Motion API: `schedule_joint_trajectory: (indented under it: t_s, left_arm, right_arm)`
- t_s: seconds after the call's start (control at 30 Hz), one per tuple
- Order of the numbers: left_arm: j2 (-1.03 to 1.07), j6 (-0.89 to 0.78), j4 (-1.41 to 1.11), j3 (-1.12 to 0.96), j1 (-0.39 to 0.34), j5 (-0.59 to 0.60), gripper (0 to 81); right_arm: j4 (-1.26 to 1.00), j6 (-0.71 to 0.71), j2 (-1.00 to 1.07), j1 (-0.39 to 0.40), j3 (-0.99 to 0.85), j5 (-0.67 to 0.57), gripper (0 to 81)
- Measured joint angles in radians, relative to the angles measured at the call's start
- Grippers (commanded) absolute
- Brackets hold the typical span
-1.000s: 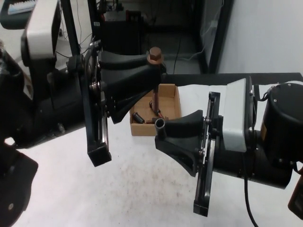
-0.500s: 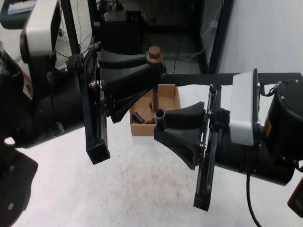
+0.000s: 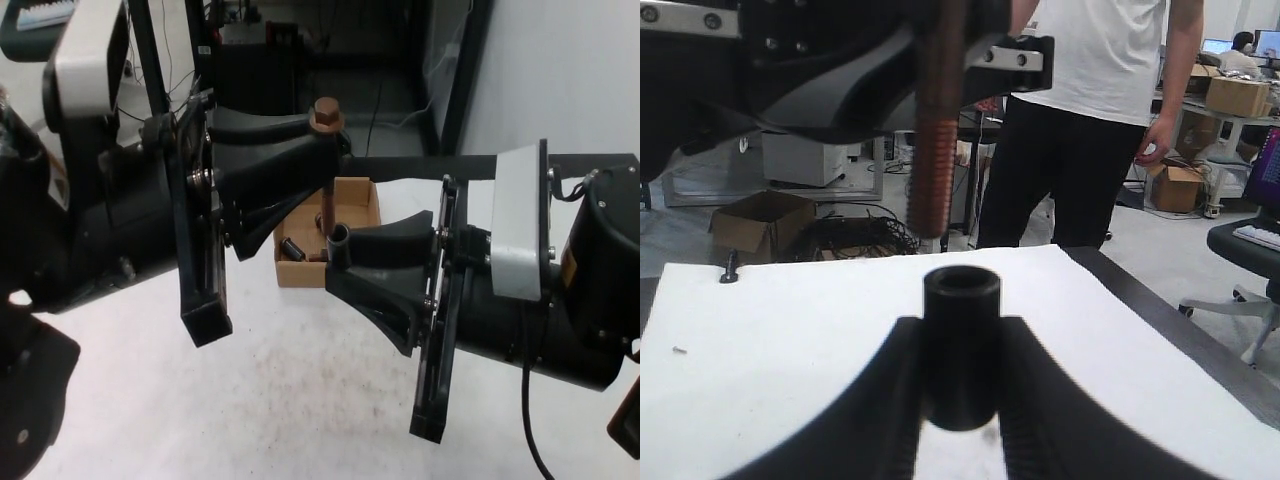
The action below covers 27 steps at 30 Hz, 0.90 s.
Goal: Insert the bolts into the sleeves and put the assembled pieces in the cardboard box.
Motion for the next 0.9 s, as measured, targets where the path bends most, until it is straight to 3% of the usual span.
schedule_joint_trajectory:
  t_s: [0.33,0.9]
  left_arm:
    - [0.0,-0.001,0.0,0.0,-0.021,0.0,0.3]
    - [0.0,-0.001,0.0,0.0,-0.023,0.0,0.3]
  right_arm:
    - [0.0,0.016,0.0,0.04,0.0,0.0,0.8]
    - [0.0,0.033,0.0,0.04,0.0,0.003,0.8]
